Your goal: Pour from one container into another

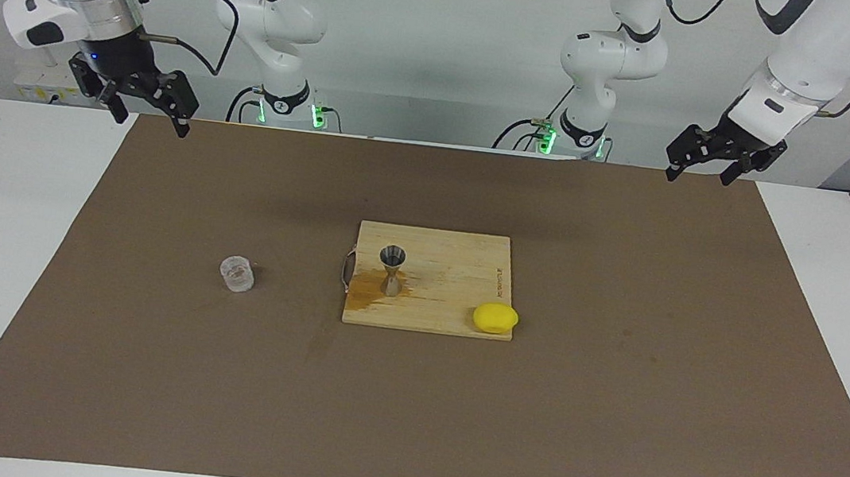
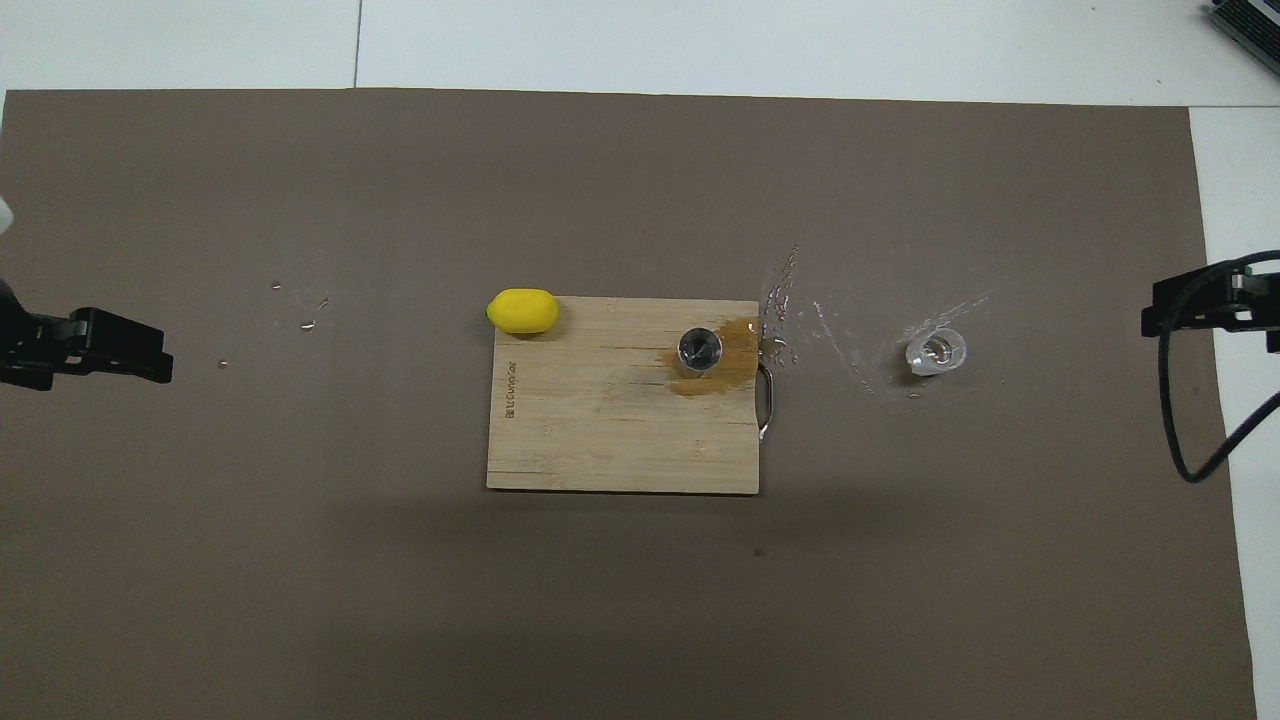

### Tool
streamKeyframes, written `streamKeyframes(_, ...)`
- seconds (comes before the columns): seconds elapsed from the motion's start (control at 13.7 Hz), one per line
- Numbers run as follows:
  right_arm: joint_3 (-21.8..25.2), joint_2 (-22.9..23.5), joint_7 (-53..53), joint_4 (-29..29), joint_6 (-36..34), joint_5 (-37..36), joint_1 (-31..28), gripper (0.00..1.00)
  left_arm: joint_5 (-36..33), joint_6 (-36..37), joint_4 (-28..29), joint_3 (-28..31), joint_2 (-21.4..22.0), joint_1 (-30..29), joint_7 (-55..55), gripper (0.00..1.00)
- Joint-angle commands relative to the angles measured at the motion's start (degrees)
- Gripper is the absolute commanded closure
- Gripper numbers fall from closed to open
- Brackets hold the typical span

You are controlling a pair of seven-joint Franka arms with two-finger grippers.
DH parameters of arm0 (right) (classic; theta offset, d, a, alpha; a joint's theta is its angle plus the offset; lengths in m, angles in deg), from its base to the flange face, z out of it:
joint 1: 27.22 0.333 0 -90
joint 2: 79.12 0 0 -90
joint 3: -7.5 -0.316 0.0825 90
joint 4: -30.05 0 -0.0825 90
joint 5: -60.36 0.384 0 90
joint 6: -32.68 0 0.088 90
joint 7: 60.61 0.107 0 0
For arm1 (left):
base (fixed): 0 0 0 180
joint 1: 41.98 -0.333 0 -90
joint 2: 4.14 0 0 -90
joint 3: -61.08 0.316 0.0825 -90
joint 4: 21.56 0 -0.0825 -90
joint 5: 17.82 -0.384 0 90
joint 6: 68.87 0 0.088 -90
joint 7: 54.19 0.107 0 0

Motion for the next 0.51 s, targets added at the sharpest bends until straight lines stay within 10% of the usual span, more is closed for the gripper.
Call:
streamKeyframes(0.0,-0.7,-0.9,-1.4,2.1,-2.0,0.5,-0.3,0.0,-0.9,0.5,0.4,-0.1,0.4,-0.1,0.1,0.0)
streamKeyframes(0.44,-0.8,-2.2,-1.0,5.2,1.5,-2.3,3.0,0.0,-0.9,0.5,0.4,-0.1,0.4,-0.1,0.1,0.0)
